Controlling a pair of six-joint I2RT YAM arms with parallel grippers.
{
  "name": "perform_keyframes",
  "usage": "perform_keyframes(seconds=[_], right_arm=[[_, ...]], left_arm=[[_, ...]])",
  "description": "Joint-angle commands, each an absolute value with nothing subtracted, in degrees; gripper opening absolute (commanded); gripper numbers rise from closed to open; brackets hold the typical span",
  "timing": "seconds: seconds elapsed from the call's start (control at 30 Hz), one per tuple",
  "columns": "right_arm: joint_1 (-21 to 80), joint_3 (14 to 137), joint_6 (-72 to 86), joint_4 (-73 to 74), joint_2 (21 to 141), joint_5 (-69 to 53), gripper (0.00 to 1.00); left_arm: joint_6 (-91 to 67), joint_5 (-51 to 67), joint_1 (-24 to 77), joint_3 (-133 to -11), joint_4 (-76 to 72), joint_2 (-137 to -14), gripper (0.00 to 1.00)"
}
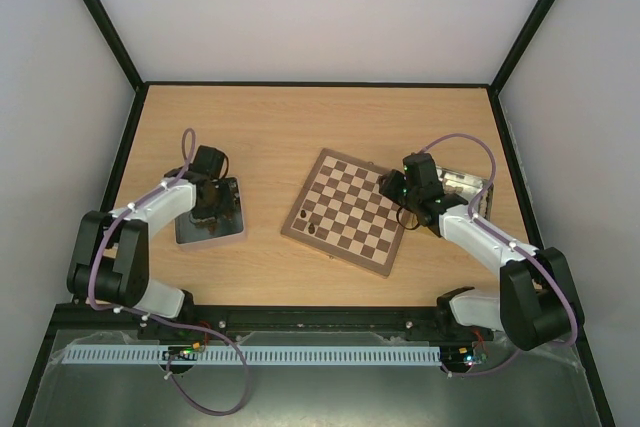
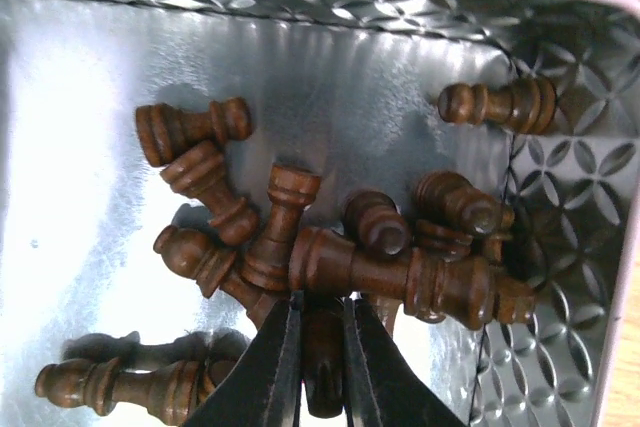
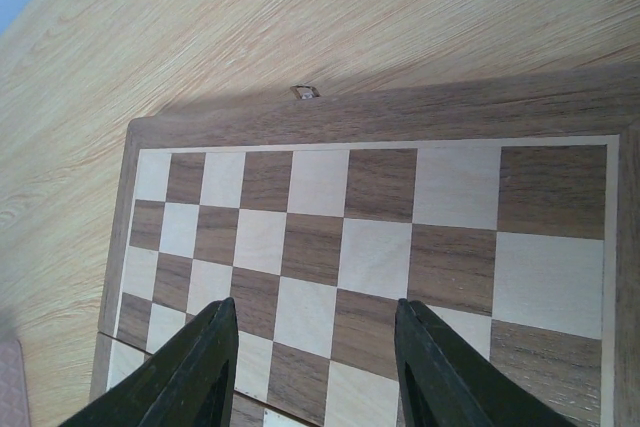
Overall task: Set up the chess pieces on the board
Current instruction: Pick up the chess piece from the storage box, then place the chess piece on the chessboard.
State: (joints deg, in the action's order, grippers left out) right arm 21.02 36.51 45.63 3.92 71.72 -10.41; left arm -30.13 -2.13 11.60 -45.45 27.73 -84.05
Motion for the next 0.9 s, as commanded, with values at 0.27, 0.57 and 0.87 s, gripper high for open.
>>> perform_keyframes(seconds=[0.27,0.57,0.87], right_arm=[[21.21,37.48,45.88,3.74,70.49,-9.94,0.43],[21.18,37.25,46.23,6.34,65.64,-4.92,0.43],[19.74,37.61,50.60,17.29,53.93,20.16,0.45]], left_arm=[[-30.00,-6.77,19.46,-53.98,39.71,-77.08,0.06],[-30.91,0.29,35.26,-64.09,40.23,-77.44,0.07],[-33.85,0.18,57.38,-76.31,35.83,-95.81,0.08]])
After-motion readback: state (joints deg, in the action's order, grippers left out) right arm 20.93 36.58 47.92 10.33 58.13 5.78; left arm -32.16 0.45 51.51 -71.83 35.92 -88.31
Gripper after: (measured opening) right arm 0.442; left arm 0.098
